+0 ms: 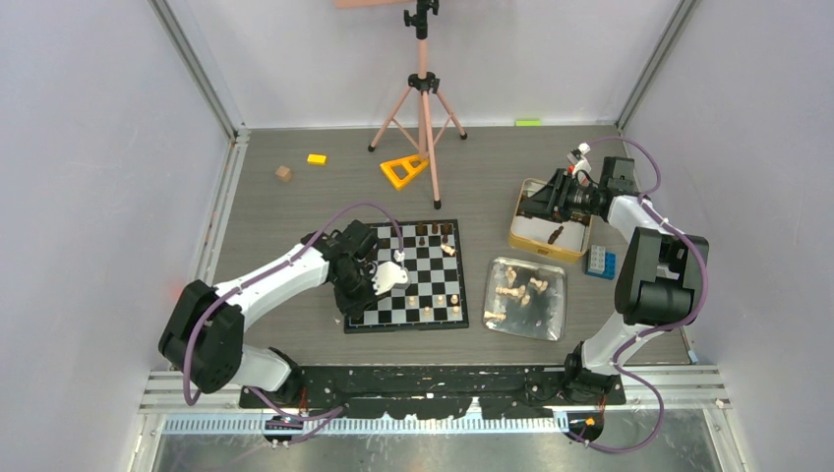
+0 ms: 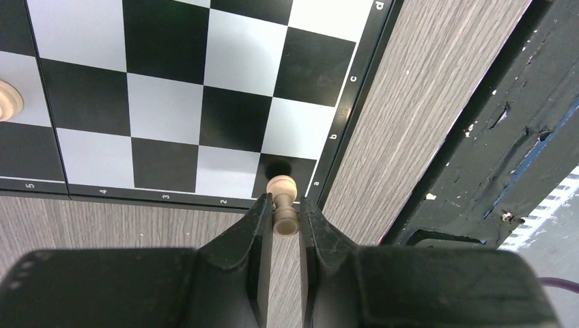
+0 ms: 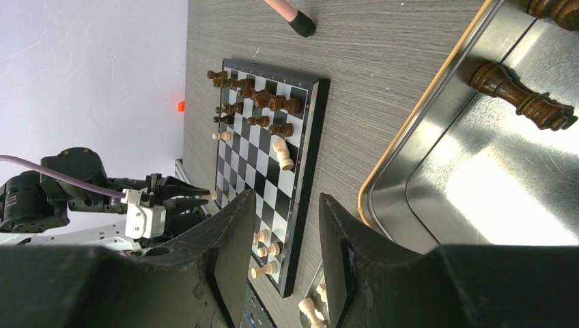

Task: Set up the chess pieces on the board
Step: Place the chess piece on the chessboard.

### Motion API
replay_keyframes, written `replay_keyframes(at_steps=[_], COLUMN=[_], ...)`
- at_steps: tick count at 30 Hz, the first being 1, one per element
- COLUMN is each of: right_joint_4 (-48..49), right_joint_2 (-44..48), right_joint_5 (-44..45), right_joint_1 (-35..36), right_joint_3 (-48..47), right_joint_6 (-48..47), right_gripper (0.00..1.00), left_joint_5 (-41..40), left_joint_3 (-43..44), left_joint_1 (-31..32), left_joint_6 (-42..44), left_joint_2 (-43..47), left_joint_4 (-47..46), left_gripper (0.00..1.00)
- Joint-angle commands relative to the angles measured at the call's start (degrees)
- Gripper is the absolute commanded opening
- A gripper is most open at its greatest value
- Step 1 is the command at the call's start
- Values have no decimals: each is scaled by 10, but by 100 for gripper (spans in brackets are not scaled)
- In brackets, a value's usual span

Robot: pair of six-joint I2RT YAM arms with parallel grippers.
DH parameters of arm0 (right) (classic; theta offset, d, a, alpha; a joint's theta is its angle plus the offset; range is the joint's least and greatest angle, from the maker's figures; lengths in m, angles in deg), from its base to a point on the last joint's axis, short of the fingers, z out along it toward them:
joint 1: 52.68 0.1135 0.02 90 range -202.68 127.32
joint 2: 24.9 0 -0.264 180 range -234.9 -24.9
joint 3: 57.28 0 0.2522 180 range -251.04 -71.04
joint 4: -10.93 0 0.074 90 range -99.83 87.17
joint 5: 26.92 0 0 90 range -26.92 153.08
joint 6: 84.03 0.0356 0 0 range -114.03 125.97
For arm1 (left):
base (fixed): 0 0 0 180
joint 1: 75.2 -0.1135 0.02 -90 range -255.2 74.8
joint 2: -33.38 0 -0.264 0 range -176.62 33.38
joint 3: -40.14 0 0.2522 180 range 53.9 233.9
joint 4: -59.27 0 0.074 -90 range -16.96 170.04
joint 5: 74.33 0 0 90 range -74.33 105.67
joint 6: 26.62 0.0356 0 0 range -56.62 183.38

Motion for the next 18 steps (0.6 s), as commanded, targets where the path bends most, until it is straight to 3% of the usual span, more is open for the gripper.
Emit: replay_keyframes(at_steps=[1, 13, 15, 18], right_joint_4=[4, 3, 3, 3], right_joint_2=[12, 13, 13, 13], right_joint_5=[0, 0, 0, 1], right_joint_1=[-3, -3, -3, -3], right_joint_3=[-22, -22, -22, -22], right_joint_6=[-12, -13, -13, -13], right_gripper=[45, 45, 45, 45], left_joint_5=[17, 17, 19, 19], left_joint_3=[0, -11, -11, -8], left_joint_1=[-4, -4, -4, -4], left_joint_6=[12, 9, 6, 1], left_joint_2=[-3, -16, -17, -11], left_joint_4=[-11, -16, -16, -15], left_gripper=[2, 11, 16, 32])
